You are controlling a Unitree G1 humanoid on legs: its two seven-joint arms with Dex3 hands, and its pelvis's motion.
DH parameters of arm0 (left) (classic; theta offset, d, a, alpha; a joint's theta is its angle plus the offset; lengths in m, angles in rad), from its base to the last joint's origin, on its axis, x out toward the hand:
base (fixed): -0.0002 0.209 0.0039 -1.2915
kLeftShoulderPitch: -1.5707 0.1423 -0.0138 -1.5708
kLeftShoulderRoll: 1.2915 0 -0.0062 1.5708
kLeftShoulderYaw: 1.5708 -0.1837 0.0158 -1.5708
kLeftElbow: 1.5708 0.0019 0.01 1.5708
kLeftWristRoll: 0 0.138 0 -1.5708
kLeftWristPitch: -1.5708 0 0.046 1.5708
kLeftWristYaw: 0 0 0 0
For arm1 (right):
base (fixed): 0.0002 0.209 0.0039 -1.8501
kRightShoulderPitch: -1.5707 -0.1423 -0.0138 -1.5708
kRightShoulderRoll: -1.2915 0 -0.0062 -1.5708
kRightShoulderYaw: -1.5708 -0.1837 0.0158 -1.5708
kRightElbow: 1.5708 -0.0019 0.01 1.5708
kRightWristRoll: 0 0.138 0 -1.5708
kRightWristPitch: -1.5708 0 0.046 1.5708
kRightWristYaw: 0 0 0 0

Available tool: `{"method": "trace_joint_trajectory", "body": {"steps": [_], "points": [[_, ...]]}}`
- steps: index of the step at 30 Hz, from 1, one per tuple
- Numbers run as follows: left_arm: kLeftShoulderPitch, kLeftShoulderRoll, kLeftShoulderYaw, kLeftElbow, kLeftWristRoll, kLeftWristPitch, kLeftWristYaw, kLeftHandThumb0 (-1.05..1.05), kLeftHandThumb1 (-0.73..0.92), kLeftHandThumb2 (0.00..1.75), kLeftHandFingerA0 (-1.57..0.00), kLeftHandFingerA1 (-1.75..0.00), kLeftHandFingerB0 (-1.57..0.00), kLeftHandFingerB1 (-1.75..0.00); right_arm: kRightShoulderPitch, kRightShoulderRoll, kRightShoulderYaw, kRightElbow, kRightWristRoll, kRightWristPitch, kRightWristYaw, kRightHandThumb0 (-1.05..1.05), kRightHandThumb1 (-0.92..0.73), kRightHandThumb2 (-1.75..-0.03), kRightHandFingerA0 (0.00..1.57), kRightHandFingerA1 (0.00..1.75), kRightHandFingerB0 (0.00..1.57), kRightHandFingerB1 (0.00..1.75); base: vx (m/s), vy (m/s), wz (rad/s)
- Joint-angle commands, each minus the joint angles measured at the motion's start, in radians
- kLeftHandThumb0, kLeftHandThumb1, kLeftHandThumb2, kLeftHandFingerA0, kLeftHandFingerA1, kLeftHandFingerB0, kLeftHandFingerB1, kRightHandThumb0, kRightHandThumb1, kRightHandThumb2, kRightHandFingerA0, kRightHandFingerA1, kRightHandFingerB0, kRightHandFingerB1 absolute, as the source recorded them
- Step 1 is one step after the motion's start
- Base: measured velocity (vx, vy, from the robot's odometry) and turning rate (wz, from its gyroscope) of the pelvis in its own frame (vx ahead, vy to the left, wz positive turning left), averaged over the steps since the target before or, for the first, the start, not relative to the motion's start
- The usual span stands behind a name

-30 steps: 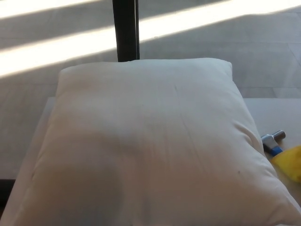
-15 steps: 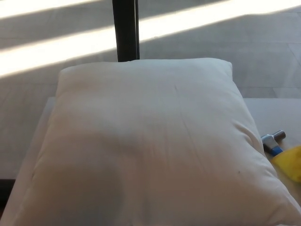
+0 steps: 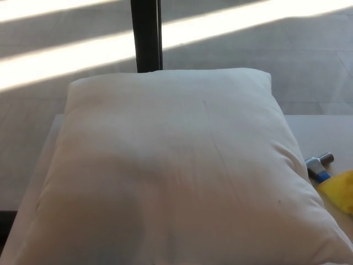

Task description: A hammer is kept on the right hand side and a pillow is kept on the left hand side on the desk infront of the robot and the robot uses its right hand to pick up the hammer and makes a downward swinging motion to hit the pillow

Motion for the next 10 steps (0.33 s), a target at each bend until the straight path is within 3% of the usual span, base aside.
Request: {"method": "trace_joint_trajectory", "body": {"steps": [1, 2, 5, 6, 7, 8, 10], "points": [[-0.005, 0.048, 0.007, 0.0, -0.014, -0.004, 0.001, -0.54, 0.65, 0.6, -0.71, -0.51, -0.58, -0.47, 0.05, 0.34, -0.599, 0.232, 0.489, -0.096, -0.335, -0.42, -0.67, -0.87, 0.0, 0.17, 0.04, 0.36, 0.0, 0.0, 0.0], [-0.008, 0.051, 0.009, 0.001, -0.015, 0.0, 0.004, -0.55, 0.63, 0.59, -0.74, -0.51, -0.65, -0.5, 0.051, 0.356, -0.611, 0.251, 0.493, -0.124, -0.331, -0.41, -0.76, -0.64, 0.0, 0.31, 0.14, 0.37, 0.0, 0.0, 0.0], [-0.019, 0.06, 0.006, 0.002, -0.011, 0.011, 0.014, -0.55, 0.64, 0.59, -0.75, -0.51, -0.65, -0.5, 0.076, 0.376, -0.618, 0.256, 0.472, -0.161, -0.298, -0.43, -0.79, -0.63, 0.0, 0.3, 0.08, 0.33, 0.0, 0.0, 0.0], [-0.021, 0.059, 0.01, 0.001, -0.015, 0.016, 0.019, -0.54, 0.63, 0.59, -0.73, -0.51, -0.64, -0.5, 0.082, 0.371, -0.621, 0.271, 0.468, -0.174, -0.289, -0.52, -0.63, -0.86, 0.01, 0.24, 0.03, 0.3, 0.0, 0.0, 0.0], [-0.024, 0.059, 0.014, 0.004, -0.019, 0.019, 0.024, -0.53, 0.64, 0.59, -0.72, -0.5, -0.63, -0.48, 0.082, 0.351, -0.634, 0.313, 0.459, -0.181, -0.279, -0.57, -0.68, -0.73, 0.0, 0.17, 0.0, 0.16, 0.0, 0.0, 0.0], [-0.029, 0.063, 0.012, 0.014, -0.015, 0.021, 0.03, -0.53, 0.62, 0.59, -0.74, -0.5, -0.66, -0.49, 0.076, 0.318, -0.632, 0.356, 0.438, -0.153, -0.294, -0.67, -0.58, -0.96, 0.0, 0.29, 0.0, 0.23, 0.0, 0.0, 0.0], [-0.036, 0.068, 0.011, 0.02, -0.012, 0.03, 0.043, -0.53, 0.62, 0.59, -0.74, -0.5, -0.66, -0.49, 0.067, 0.296, -0.63, 0.38, 0.41, -0.123, -0.322, -0.67, -0.58, -0.96, 0.0, 0.29, 0.0, 0.23, 0.0, 0.0, 0.0]]}}
